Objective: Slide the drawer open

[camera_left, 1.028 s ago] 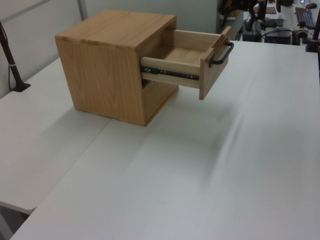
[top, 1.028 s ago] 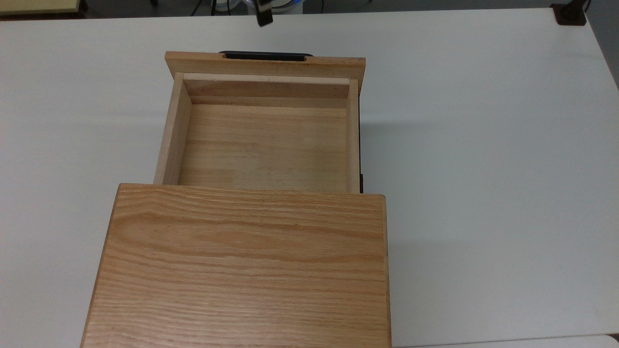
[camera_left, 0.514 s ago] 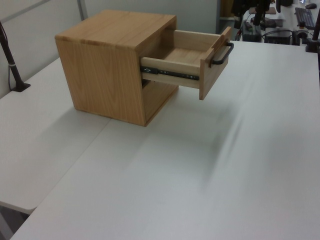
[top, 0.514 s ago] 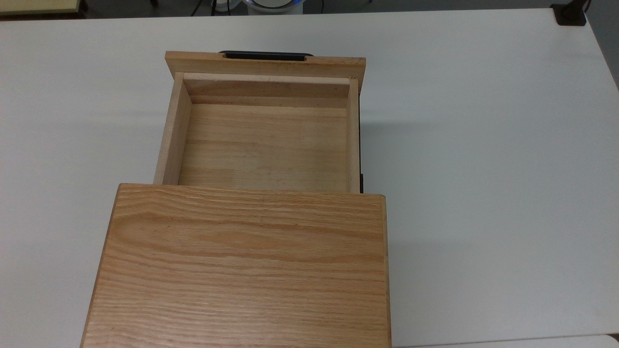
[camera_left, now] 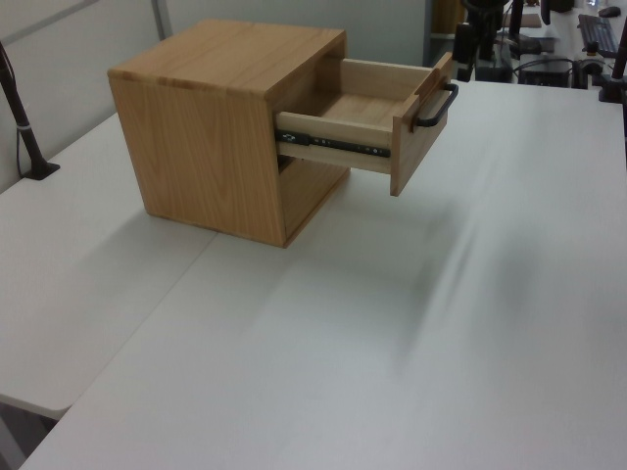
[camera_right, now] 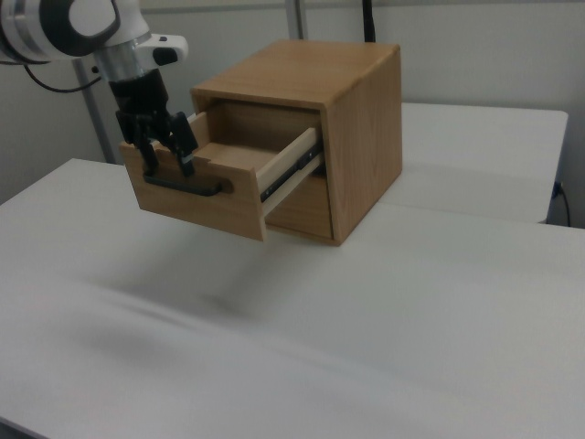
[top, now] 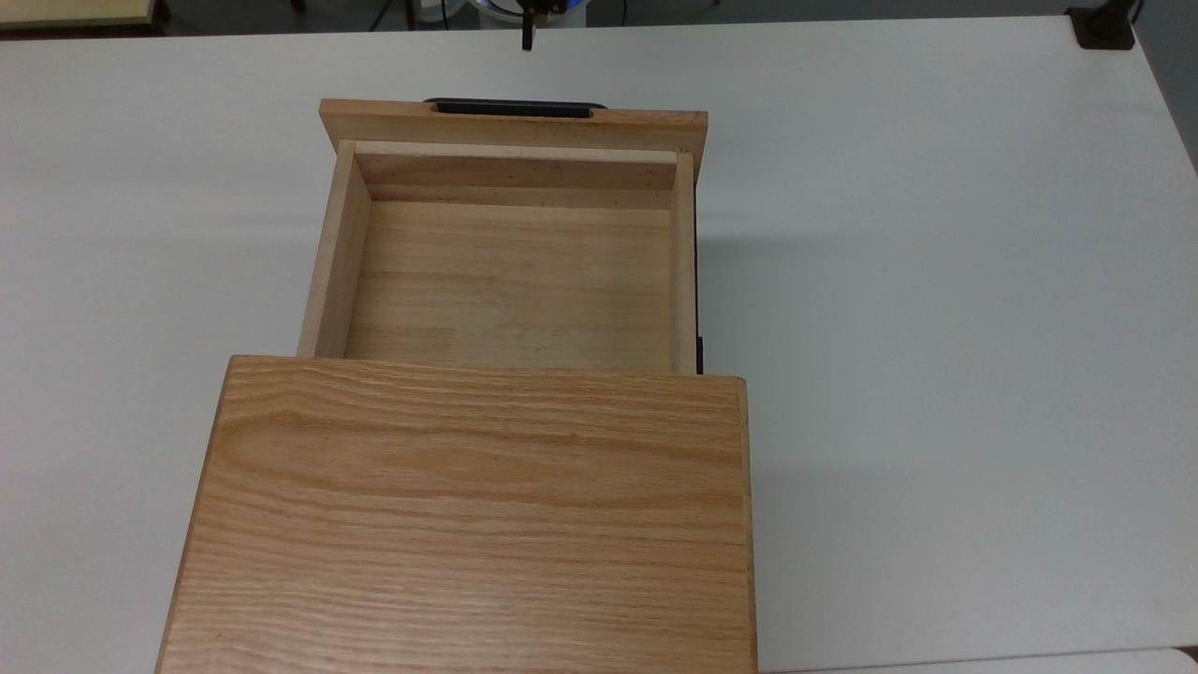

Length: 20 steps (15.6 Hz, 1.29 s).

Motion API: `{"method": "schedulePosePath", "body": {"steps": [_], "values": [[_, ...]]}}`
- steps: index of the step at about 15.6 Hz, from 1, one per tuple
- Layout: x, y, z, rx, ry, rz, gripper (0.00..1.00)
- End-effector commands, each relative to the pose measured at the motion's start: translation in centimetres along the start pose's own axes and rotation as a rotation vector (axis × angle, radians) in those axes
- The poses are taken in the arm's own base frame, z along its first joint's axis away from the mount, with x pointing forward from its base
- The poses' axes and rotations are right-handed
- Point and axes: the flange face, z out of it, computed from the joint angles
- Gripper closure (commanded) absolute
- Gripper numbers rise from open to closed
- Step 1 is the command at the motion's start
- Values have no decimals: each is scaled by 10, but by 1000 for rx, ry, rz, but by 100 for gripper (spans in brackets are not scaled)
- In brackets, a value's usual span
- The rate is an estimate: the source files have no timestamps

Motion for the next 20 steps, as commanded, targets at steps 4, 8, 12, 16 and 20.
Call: {"method": "schedulePosePath", "body": {"steps": [4, 8, 12, 16, 20], "values": [[30, -10, -5, -1, -10, -121, 0], [21, -15, -13, 70, -25, -148, 0], [7, -18, -25, 71, -11, -156, 0], [5, -17, -29, 76, -5, -148, 0], [4, -17, -31, 77, 1, -154, 0]]}}
